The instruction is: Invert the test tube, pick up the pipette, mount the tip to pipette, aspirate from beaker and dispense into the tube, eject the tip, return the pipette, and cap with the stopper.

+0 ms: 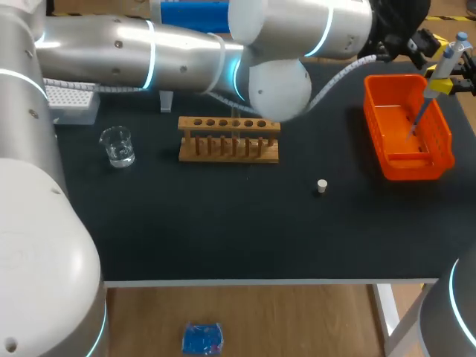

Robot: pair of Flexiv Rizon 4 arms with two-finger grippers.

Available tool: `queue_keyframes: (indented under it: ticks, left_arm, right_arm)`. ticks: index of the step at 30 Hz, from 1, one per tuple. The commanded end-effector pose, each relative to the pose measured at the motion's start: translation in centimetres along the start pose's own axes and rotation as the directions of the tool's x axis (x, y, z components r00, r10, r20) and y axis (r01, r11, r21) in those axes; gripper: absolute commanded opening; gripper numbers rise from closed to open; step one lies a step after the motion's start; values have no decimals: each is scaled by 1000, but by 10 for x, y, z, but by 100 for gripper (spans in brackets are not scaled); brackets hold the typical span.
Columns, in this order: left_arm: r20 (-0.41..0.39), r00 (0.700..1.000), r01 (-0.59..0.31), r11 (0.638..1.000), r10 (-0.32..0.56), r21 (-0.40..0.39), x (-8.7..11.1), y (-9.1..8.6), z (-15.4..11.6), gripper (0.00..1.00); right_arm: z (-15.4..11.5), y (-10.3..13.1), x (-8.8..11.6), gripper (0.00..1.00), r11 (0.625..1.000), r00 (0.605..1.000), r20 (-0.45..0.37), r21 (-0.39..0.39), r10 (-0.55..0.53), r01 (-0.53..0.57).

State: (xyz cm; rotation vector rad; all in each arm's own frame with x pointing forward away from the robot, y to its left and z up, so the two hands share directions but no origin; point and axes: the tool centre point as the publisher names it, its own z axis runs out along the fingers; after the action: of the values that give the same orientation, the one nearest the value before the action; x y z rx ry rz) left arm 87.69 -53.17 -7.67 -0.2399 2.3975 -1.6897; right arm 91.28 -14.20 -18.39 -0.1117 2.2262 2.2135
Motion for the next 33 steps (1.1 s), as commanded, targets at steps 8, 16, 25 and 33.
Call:
queue_keyframes:
  ticks: [8, 16, 25, 33]
  left_arm:
    - [-63, 998, -29, 998, 32, 57, -16, 3, 14, 0]
    - [-77, 996, -40, 997, 45, 64, -24, 2, 18, 0]
    - [-93, 995, -39, 994, 48, 102, -26, 2, 25, 0]
    - [-108, 993, -31, 994, 43, 107, -24, 4, 31, 0]
  right_arm:
    - [-1, 0, 0, 0, 1000, 1000, -2, 1, -1, 1]
    - [-1, 0, 0, 0, 1000, 1000, -2, 1, -1, 1]
    - [-1, 0, 0, 0, 1000, 1000, -2, 1, -1, 1]
    - [-1, 0, 0, 0, 1000, 1000, -2, 1, -1, 1]
